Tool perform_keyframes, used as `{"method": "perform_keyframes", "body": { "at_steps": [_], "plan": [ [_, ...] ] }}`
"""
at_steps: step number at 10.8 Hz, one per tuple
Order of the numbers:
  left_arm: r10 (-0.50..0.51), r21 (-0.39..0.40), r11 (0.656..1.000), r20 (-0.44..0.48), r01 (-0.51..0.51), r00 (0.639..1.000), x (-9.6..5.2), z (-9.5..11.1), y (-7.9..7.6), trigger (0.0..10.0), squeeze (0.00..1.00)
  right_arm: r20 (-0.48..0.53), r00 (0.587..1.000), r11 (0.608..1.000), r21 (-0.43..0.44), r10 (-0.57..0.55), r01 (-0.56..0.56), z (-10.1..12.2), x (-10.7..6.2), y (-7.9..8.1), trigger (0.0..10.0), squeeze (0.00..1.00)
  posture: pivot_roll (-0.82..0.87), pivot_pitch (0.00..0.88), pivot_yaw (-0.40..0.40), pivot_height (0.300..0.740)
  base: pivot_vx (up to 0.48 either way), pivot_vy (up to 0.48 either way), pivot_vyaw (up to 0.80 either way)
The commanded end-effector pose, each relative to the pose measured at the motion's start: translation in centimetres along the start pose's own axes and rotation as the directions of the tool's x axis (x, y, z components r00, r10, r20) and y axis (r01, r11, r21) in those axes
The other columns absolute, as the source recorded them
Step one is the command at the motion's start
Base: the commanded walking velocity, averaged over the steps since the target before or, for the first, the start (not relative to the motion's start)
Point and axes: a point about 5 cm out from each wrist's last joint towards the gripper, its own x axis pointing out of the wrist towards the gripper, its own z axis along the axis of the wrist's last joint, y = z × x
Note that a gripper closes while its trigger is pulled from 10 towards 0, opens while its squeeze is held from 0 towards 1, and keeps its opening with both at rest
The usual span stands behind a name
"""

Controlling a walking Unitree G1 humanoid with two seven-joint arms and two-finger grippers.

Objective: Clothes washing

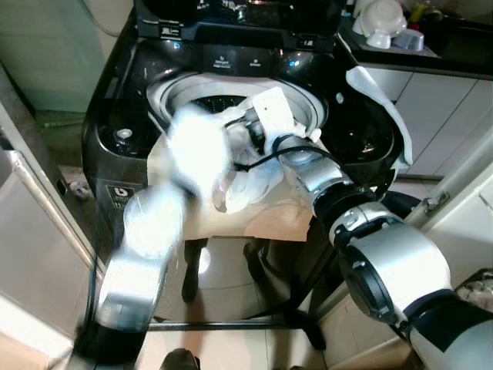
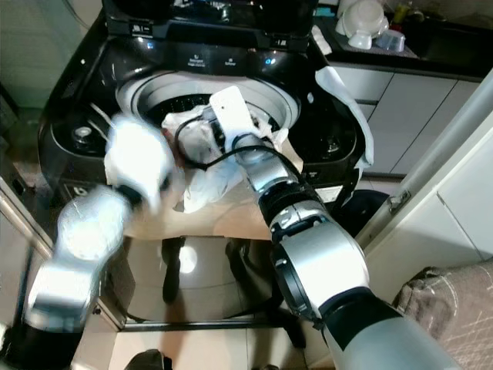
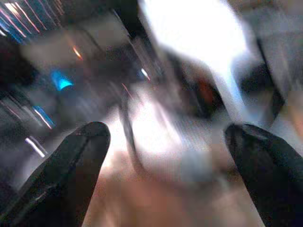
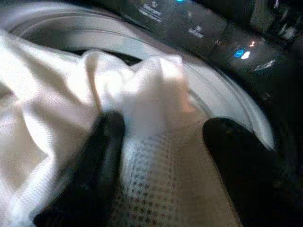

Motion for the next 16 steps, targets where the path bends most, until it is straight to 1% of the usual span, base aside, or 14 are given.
{"method": "perform_keyframes", "body": {
  "at_steps": [1,2,3,4,5,6,7,8,9,11,12,13,15,16],
  "plan": [
    [-0.072,-0.055,0.996,-0.129,0.065,0.989,-0.3,-2.2,-1.0,10.0,0.00,0.033,0.997,0.998,0.008,-0.070,0.070,0.7,0.1,-1.4,10.0,0.00,0.23,0.018,-0.083,0.740,0.000,0.000,0.00],
    [-0.067,-0.073,0.996,-0.173,0.055,0.983,-0.5,-3.1,-1.1,10.0,0.00,0.051,0.992,0.993,0.015,-0.116,0.115,1.0,0.0,-2.0,10.0,0.00,0.23,0.018,-0.083,0.740,0.000,0.000,0.00],
    [-0.055,-0.130,0.991,-0.173,0.032,0.983,-0.5,-3.4,-1.4,10.0,0.00,0.094,0.974,0.977,0.083,-0.205,0.198,1.7,-0.1,-3.4,10.0,0.00,0.22,0.021,-0.079,0.740,0.000,0.000,0.00],
    [-0.030,-0.114,0.993,-0.140,0.014,0.990,-0.5,-3.4,-1.5,10.0,0.00,0.153,0.961,0.969,0.125,-0.232,0.214,2.8,-0.2,-4.0,10.0,0.00,0.21,0.022,-0.078,0.740,0.000,0.000,0.00],
    [0.037,-0.122,0.992,-0.045,-0.042,0.998,-0.5,-2.4,-1.0,10.0,0.00,0.234,0.942,0.960,0.200,-0.242,0.197,4.1,-0.4,-4.5,10.0,0.00,0.20,0.025,-0.073,0.740,0.000,0.000,0.00],
    [0.078,-0.126,0.989,0.040,-0.073,0.996,-0.3,-1.0,-0.7,10.0,0.00,0.309,0.915,0.952,0.241,-0.261,0.190,4.9,-0.7,-5.2,10.0,0.00,0.19,0.025,-0.071,0.740,0.000,0.000,0.00],
    [0.098,-0.119,0.989,0.099,-0.086,0.990,-0.3,0.1,-0.5,10.0,0.00,0.352,0.895,0.947,0.257,-0.276,0.191,5.1,-0.9,-5.5,10.0,0.00,0.17,0.026,-0.066,0.740,0.000,0.000,0.00],
    [0.104,-0.083,0.992,0.169,-0.091,0.980,-0.3,1.6,-0.3,10.0,0.00,0.382,0.884,0.947,0.274,-0.270,0.170,4.9,-1.1,-5.5,10.0,0.00,0.15,0.025,-0.059,0.740,0.000,0.000,0.00],
    [0.086,-0.041,0.996,0.211,-0.079,0.974,-0.6,2.6,-0.3,10.0,0.00,0.392,0.880,0.947,0.274,-0.269,0.167,4.1,-1.4,-5.6,10.0,0.00,0.15,0.026,-0.054,0.740,0.000,0.000,0.00],
    [0.057,-0.023,0.998,0.208,-0.053,0.976,-1.0,2.8,-0.3,10.0,0.00,0.377,0.887,0.946,0.282,-0.265,0.162,3.4,-1.4,-5.6,10.0,0.00,0.14,0.024,-0.046,0.740,0.000,0.000,0.00],
    [0.010,0.035,0.999,0.198,-0.018,0.980,-1.7,3.1,0.2,10.0,0.00,0.333,0.908,0.945,0.285,-0.255,0.161,2.7,-1.2,-5.8,10.0,0.00,0.13,0.031,-0.044,0.740,0.000,0.000,0.00],
    [0.009,0.060,0.998,0.221,-0.023,0.975,-2.3,3.9,0.9,10.0,0.00,0.311,0.917,0.944,0.287,-0.250,0.160,2.9,-1.0,-6.1,10.0,0.00,0.13,0.040,-0.050,0.740,0.000,0.000,0.00],
    [0.062,-0.010,0.998,0.302,-0.062,0.951,-2.3,5.8,1.3,10.0,0.00,0.239,0.938,0.936,0.309,-0.249,0.170,2.5,-0.7,-6.2,10.0,0.00,0.14,0.039,-0.069,0.740,0.000,0.000,0.00],
    [0.093,-0.029,0.996,0.320,-0.088,0.943,-2.0,6.4,1.5,10.0,0.00,0.220,0.938,0.910,0.377,-0.268,0.172,2.9,-0.7,-6.4,10.0,0.00,0.15,0.035,-0.079,0.740,0.000,0.000,0.00]
  ]
}}
